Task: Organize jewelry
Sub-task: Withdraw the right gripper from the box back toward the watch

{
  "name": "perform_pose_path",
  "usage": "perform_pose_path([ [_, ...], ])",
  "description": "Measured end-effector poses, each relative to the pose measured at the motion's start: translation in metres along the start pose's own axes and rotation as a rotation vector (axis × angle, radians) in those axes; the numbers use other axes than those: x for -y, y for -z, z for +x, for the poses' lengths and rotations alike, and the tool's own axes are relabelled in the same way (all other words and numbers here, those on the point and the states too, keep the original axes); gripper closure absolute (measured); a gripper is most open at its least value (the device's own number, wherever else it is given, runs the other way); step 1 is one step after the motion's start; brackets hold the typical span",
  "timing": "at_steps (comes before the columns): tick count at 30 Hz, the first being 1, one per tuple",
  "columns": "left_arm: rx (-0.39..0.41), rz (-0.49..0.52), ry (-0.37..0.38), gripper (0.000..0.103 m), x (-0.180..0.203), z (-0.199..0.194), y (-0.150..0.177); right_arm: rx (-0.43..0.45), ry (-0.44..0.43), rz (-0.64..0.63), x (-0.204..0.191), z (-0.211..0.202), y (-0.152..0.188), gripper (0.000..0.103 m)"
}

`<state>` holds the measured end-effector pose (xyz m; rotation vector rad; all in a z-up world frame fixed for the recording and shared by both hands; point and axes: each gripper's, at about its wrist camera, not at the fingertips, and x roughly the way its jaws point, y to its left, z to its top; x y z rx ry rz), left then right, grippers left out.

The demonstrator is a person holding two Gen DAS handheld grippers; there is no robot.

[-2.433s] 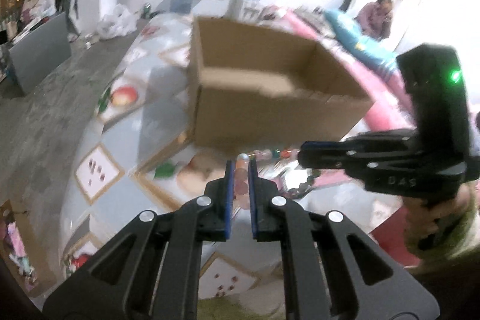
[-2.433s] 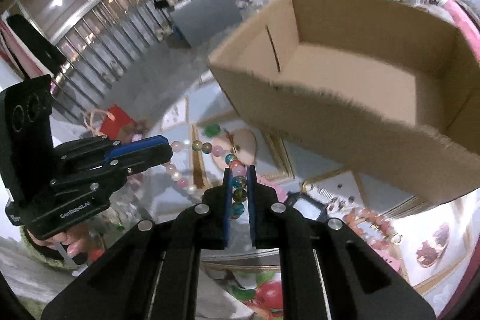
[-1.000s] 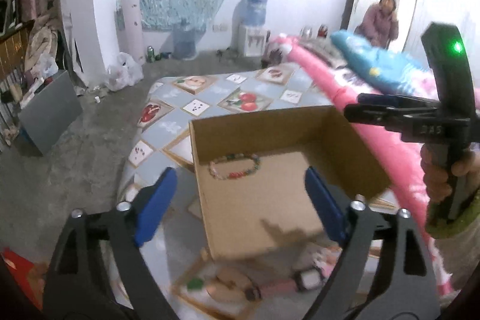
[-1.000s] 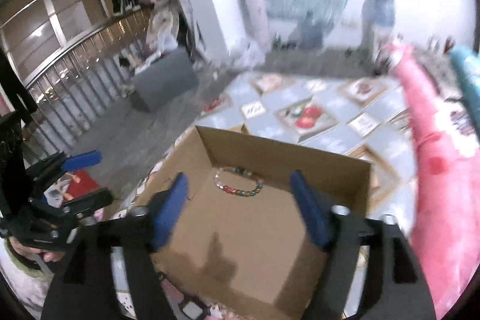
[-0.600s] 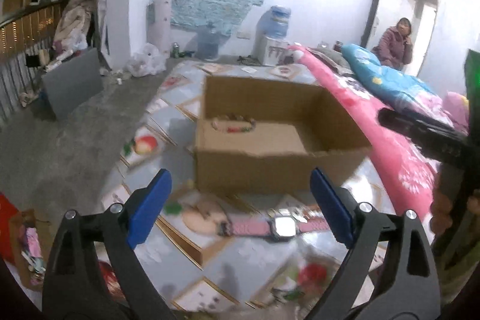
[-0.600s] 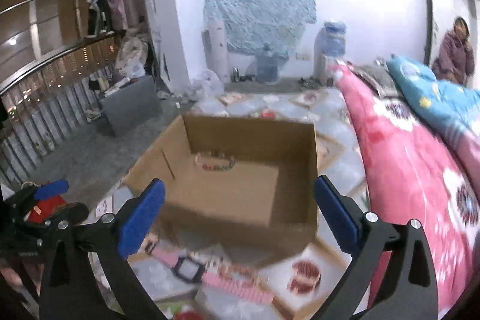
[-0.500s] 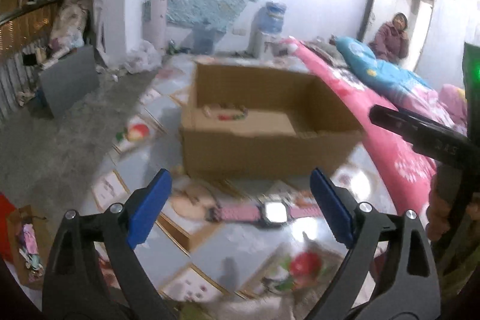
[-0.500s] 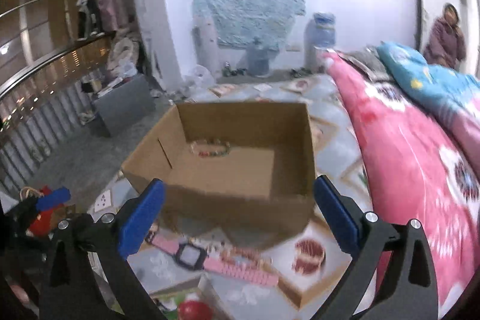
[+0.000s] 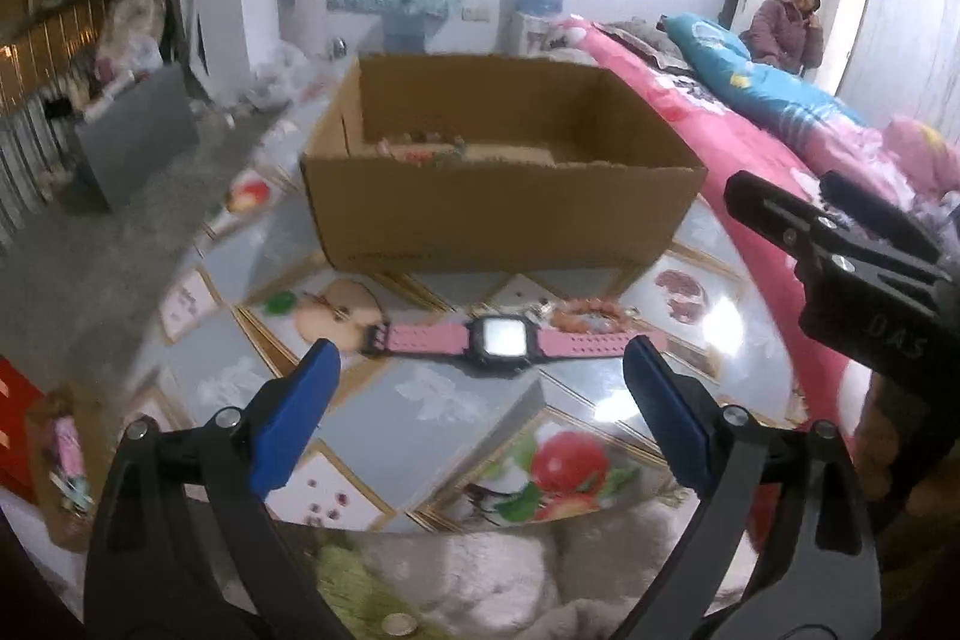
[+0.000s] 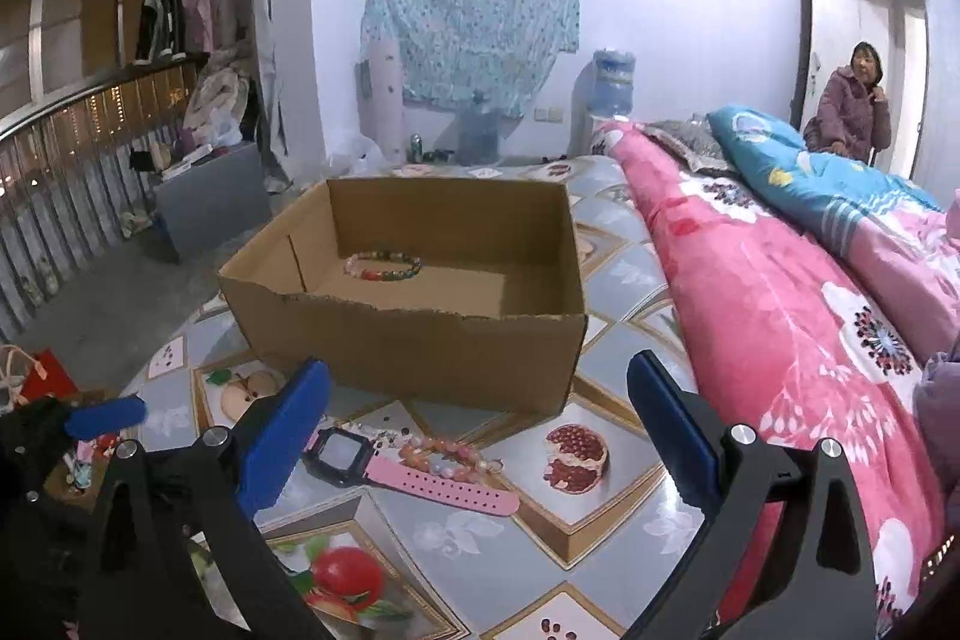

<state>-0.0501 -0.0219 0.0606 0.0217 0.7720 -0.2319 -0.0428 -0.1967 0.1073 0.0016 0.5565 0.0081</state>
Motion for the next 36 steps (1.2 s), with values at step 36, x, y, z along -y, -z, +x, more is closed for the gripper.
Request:
perform_pose_path([
  [36,-0.074,-0.014,0.021,0.008,-0.021,0.0,0.0,-0.007,-0.02,-0.054,-0.012,0.02,-0.005,0.006],
])
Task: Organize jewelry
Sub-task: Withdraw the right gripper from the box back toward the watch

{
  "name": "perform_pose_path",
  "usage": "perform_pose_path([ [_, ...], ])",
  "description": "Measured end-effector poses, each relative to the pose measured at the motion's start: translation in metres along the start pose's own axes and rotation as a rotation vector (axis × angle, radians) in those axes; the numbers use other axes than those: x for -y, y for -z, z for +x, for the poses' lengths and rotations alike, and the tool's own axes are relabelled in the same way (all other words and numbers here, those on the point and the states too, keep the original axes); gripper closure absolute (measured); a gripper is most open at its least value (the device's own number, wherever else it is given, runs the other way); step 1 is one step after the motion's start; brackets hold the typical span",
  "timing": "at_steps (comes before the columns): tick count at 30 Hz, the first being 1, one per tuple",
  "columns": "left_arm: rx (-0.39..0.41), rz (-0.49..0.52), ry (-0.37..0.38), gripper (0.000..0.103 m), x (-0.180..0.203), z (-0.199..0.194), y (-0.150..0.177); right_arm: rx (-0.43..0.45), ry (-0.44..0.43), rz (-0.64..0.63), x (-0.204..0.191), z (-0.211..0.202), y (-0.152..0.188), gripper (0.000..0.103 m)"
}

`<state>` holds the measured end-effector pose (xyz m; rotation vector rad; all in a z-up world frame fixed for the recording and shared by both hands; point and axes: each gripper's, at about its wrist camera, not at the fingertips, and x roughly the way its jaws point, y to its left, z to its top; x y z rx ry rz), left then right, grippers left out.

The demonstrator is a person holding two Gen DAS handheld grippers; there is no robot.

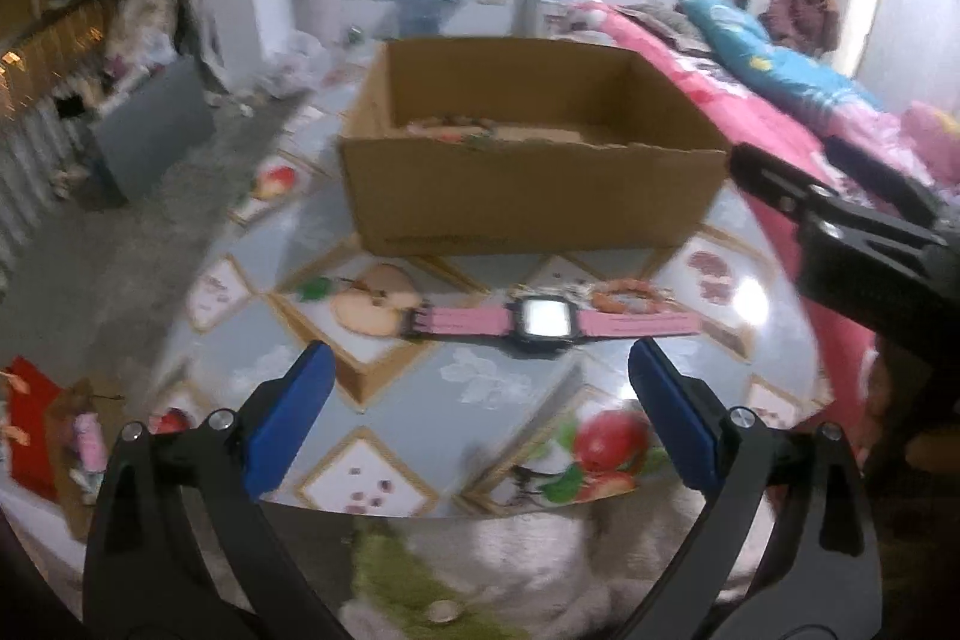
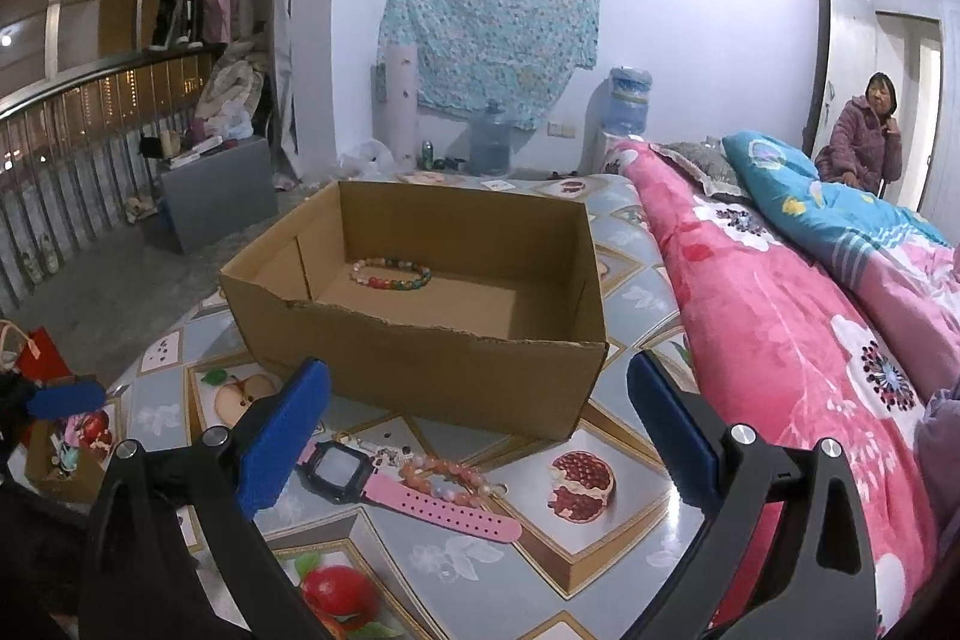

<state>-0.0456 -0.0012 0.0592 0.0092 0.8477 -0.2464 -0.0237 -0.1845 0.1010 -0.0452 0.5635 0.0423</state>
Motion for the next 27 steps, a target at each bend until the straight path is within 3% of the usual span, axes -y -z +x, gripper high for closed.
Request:
perform_pose_path([
  [10,-0.084,-0.047,0.189,0.008,-0.007,0.034,0.002,-0.024,0.024,0.026,0.003,0.014,-0.001,0.006],
  [18,-0.148,-0.102,0.319,0.008,-0.023,0.059,0.005,-0.139,-0.023,0.041,0.002,0.042,0.013,0.006],
  [23,-0.153,-0.135,0.322,0.008,-0.035,0.068,0.003,-0.204,-0.066,0.026,-0.008,0.064,0.019,0.006],
  [27,-0.163,-0.163,0.262,0.008,-0.045,0.078,-0.003,-0.208,-0.09,0.035,-0.012,0.069,0.02,0.006],
])
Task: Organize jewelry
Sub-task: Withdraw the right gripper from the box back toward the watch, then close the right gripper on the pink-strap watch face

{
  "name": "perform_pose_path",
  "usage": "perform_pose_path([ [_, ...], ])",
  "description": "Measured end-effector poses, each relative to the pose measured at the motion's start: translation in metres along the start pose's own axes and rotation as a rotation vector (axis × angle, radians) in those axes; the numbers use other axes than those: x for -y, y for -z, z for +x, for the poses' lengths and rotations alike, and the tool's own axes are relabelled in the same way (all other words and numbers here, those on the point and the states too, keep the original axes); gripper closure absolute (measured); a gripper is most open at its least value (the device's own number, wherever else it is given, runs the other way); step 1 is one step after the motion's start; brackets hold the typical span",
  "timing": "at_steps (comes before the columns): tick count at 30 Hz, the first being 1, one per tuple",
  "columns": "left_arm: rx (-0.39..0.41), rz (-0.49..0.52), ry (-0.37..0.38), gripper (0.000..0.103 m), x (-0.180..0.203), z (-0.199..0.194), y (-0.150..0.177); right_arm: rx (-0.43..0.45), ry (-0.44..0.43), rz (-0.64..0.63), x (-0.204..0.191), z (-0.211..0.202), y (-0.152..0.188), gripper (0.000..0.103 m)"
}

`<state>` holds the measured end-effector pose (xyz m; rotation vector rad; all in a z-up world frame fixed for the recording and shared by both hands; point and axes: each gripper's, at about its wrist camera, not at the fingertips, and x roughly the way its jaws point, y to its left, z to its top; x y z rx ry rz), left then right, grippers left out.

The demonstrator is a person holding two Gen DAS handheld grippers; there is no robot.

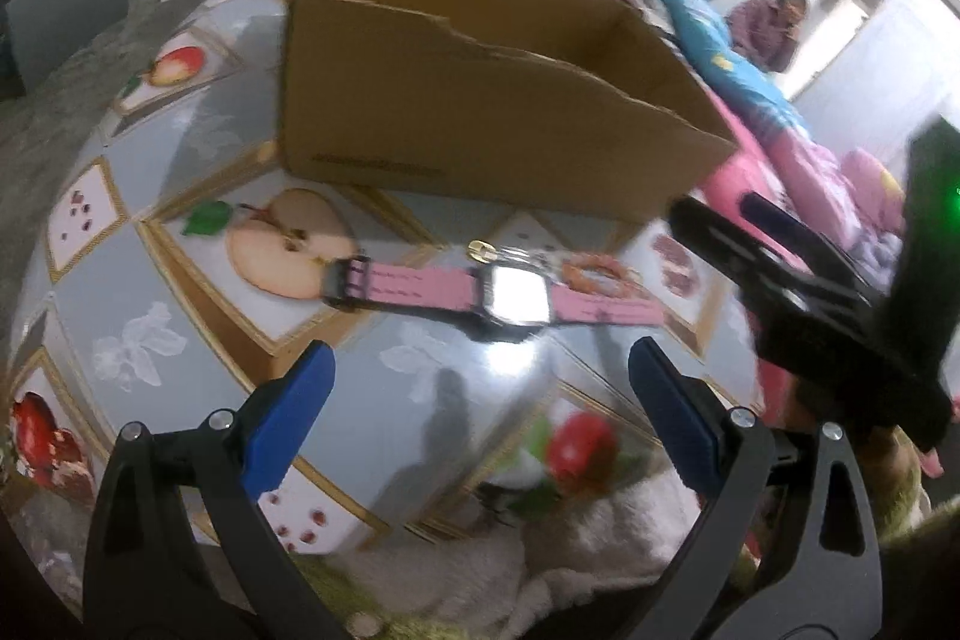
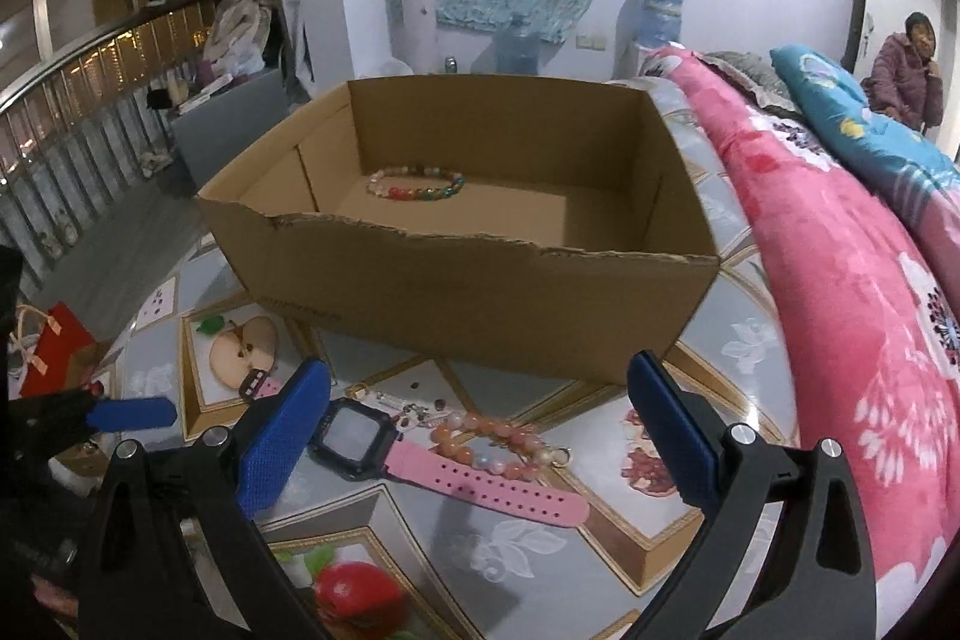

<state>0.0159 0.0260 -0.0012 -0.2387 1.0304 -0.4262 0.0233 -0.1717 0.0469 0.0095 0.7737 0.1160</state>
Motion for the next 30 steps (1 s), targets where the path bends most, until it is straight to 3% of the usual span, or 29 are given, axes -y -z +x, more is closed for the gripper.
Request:
perform_pose_path([
  [4,-0.012,0.033,-0.136,0.008,-0.004,0.015,-0.009,-0.021,0.003,0.016,0.002,0.006,0.005,0.006],
  [7,-0.009,0.125,-0.268,0.008,0.003,0.026,-0.01,-0.035,0.027,-0.003,0.001,0.009,0.009,0.006],
  [10,-0.003,0.168,-0.323,0.008,0.008,0.03,-0.01,-0.024,0.066,-0.041,0.0,0.007,0.012,0.006],
  [14,-0.005,0.144,-0.336,0.008,0.01,0.033,-0.011,-0.007,0.112,-0.073,-0.001,0.005,0.016,0.006],
  [21,0.037,0.145,-0.439,0.008,0.001,0.031,-0.016,0.032,-0.032,-0.075,0.005,-0.001,0.023,0.006],
  [27,0.065,0.177,-0.553,0.008,-0.013,0.032,-0.021,-0.028,-0.136,-0.059,0.002,0.012,0.021,0.006],
  [30,0.072,0.172,-0.573,0.008,-0.019,0.03,-0.022,-0.044,-0.175,-0.092,-0.001,0.016,0.023,0.006],
])
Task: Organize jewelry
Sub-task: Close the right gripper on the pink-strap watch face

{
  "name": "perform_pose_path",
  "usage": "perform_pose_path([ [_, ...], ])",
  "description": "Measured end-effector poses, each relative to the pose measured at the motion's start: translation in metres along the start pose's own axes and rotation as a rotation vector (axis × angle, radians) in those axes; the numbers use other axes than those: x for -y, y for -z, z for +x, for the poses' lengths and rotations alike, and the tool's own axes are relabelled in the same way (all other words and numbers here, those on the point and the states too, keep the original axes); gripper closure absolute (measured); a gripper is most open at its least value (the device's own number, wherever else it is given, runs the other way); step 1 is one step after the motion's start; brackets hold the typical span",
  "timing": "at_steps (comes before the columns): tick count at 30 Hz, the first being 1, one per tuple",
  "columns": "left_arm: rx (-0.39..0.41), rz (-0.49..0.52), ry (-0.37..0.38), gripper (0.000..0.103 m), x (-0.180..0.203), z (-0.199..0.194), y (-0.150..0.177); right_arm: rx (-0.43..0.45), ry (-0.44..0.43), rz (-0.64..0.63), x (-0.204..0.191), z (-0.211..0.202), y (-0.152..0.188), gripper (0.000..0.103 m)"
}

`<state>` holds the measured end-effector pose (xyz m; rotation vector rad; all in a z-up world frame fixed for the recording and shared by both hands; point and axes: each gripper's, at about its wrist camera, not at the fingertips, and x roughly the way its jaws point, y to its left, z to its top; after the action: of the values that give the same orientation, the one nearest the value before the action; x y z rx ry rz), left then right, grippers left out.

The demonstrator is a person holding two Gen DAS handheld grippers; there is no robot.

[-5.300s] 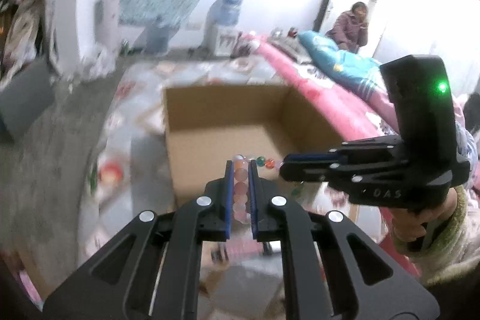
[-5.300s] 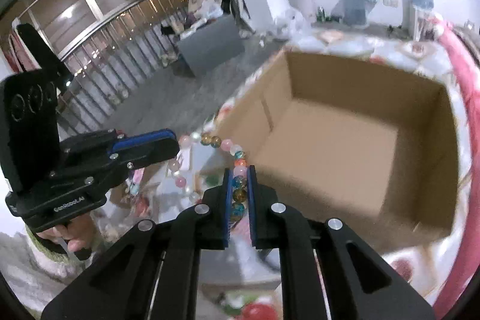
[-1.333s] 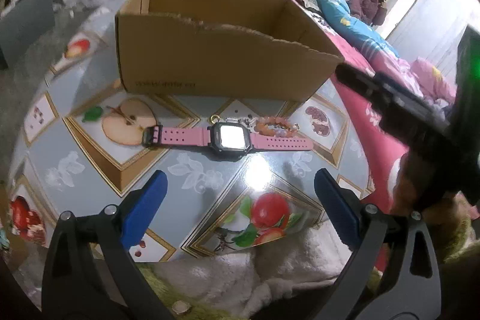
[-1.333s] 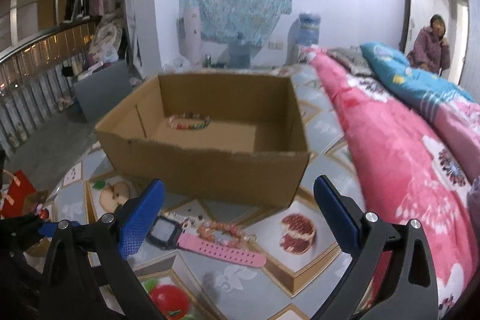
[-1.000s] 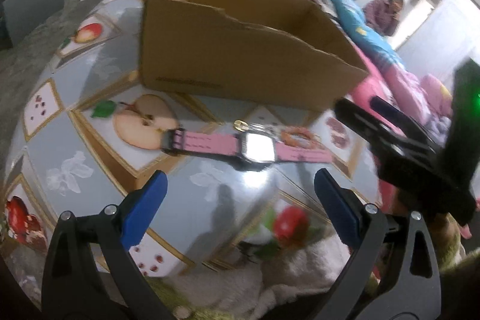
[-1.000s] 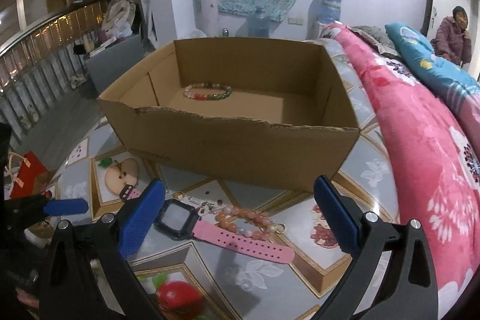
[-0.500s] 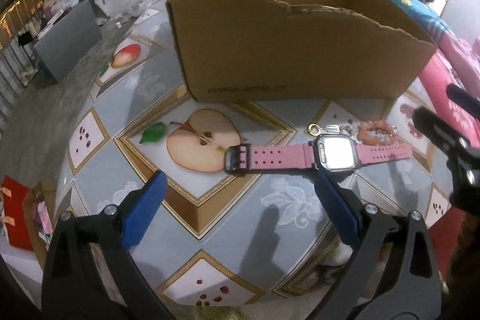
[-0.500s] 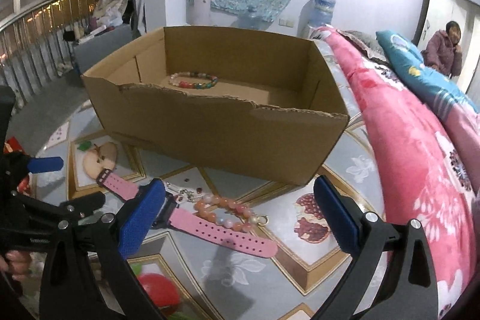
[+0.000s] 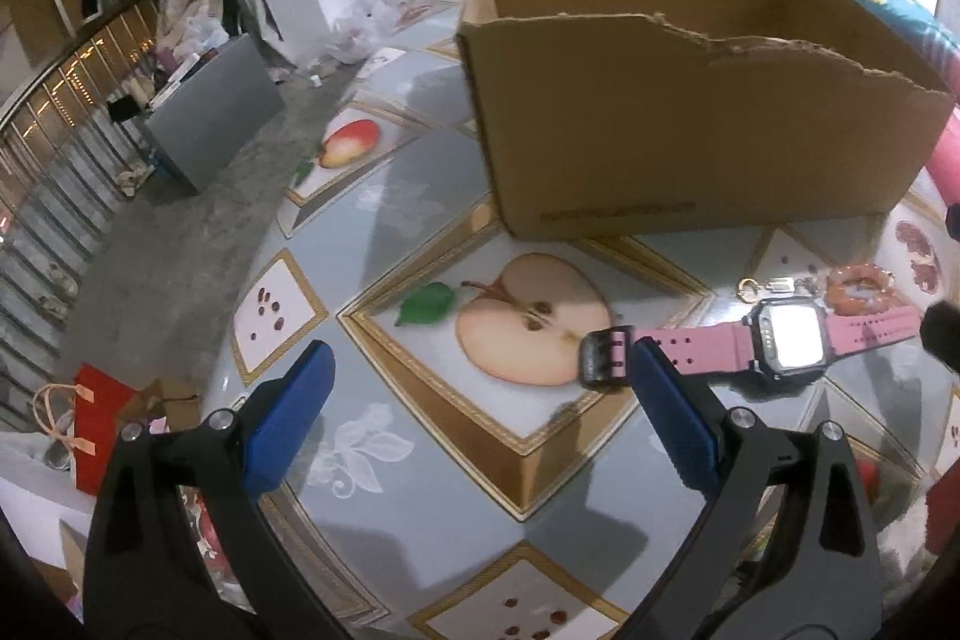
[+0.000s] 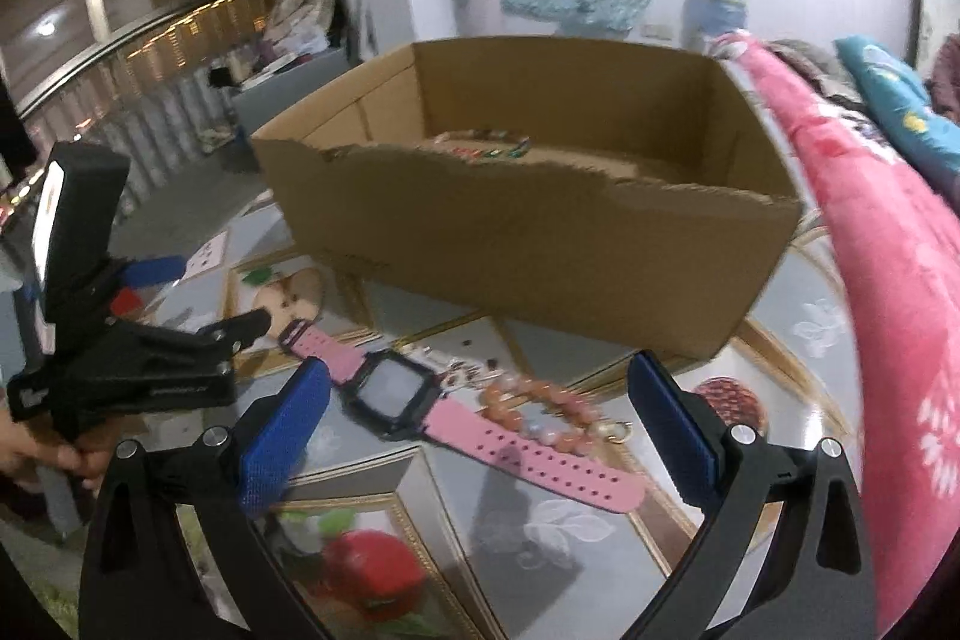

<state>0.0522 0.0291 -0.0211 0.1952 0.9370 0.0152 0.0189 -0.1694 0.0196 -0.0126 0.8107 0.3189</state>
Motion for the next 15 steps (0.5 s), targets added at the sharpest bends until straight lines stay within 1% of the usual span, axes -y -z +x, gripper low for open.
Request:
perform_pose_path([
  [4,-0.001,0.02,-0.019,0.008,0.0,0.004,0.004,-0.002,-0.047,-0.066,-0.006,0.005,-0.001,0.007],
  [7,-0.001,0.027,0.005,0.008,0.003,0.003,0.007,-0.024,-0.078,-0.117,-0.014,0.015,-0.005,0.012],
  [10,0.008,0.023,0.041,0.008,0.004,0.003,0.01,-0.066,-0.112,-0.153,-0.021,0.026,-0.009,0.021],
  [13,0.028,0.035,0.064,0.008,0.004,0.001,0.013,-0.096,-0.142,-0.203,-0.03,0.034,-0.008,0.022],
  [15,0.034,0.045,0.073,0.008,0.004,0.002,0.014,-0.123,-0.139,-0.252,-0.037,0.04,-0.006,0.022],
])
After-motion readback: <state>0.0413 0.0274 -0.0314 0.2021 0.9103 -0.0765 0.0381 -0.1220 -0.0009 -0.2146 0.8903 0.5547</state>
